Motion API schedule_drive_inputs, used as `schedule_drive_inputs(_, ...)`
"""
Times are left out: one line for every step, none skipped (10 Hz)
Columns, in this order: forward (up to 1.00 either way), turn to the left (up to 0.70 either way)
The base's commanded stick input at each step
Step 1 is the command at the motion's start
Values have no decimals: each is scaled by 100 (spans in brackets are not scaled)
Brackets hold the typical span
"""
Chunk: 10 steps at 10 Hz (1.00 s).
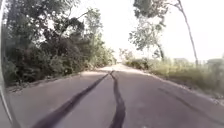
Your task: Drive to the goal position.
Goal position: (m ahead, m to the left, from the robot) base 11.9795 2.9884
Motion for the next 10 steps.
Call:
schedule_drive_inputs(70,0)
schedule_drive_inputs(70,0)
schedule_drive_inputs(70,0)
schedule_drive_inputs(70,0)
schedule_drive_inputs(70,0)
schedule_drive_inputs(70,0)
schedule_drive_inputs(70,0)
schedule_drive_inputs(70,-1)
schedule_drive_inputs(70,-2)
schedule_drive_inputs(70,-3)
